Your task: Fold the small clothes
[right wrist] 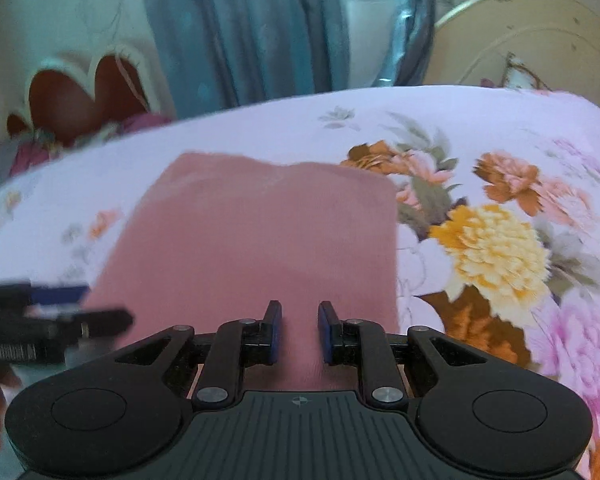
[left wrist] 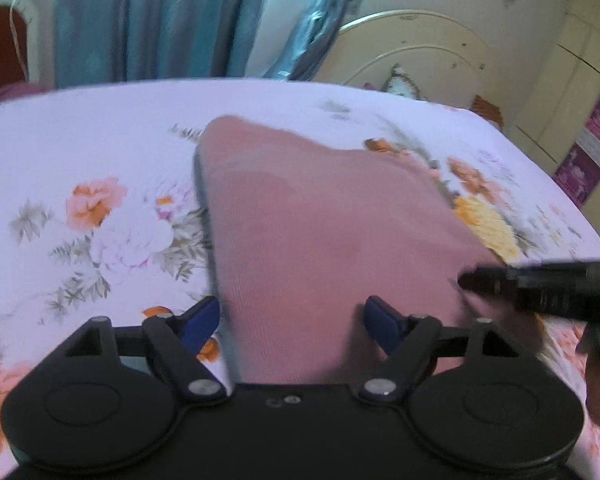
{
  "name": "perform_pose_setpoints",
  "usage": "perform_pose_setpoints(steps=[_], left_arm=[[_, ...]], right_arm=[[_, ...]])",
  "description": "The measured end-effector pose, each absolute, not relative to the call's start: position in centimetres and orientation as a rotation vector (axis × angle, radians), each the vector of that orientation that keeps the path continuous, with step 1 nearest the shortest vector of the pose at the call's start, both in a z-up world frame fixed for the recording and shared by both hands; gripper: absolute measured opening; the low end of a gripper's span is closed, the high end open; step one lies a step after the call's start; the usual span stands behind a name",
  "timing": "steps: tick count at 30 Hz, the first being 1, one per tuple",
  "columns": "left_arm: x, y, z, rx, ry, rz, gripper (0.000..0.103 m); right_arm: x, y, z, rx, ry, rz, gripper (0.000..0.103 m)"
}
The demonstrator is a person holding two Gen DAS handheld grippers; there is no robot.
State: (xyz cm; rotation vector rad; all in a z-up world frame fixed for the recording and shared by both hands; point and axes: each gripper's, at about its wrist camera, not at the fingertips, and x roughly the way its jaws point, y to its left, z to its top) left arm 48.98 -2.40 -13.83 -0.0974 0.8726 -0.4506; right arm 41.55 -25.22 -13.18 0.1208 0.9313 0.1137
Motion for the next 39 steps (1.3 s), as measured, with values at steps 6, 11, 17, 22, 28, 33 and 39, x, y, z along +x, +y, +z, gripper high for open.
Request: perform_pose_setpoints(steps=[6, 11, 17, 22, 28, 33, 39], left_arm=[[49.7, -0.9, -14.8, -0.157, 0.908, -0.459, 0.083], [49.6, -0.6, -12.8, -0.101, 0.877, -0.415, 0.094], [52.0, -0.1, -13.6, -0.242, 0.984, -0.514, 0.089], [53.2, 0.4, -14.9, -0.310, 1.037, -0.520, 0.082], [54.6, 0.4, -15.1, -0.328, 1.062, -0.531, 0.076], [55.4, -0.8, -15.0, -0.321, 1.070, -0.536, 0.073], [55.8, -1.5, -15.1, -0.340, 1.074, -0.495, 0.072]], right_arm=[[41.7, -26.9, -15.2, 0.096, 0.977, 0.126, 0.019], [40.7, -30.9, -13.3, 0.271, 0.945, 0.173, 0.082], [43.7, -36.9, -14.6, 0.560, 0.992, 0.227, 0.081], [46.1, -40.2, -18.0, 0.749, 1.081, 0.298, 0.064], [47.6, -41.4, -19.6, 0.818, 1.120, 0.440, 0.064], [49.3, -39.4, -19.1, 0.718, 1.180, 0.506, 0.064], [49.9, -38.5, -19.7, 0.763, 1.174, 0.556, 0.063]])
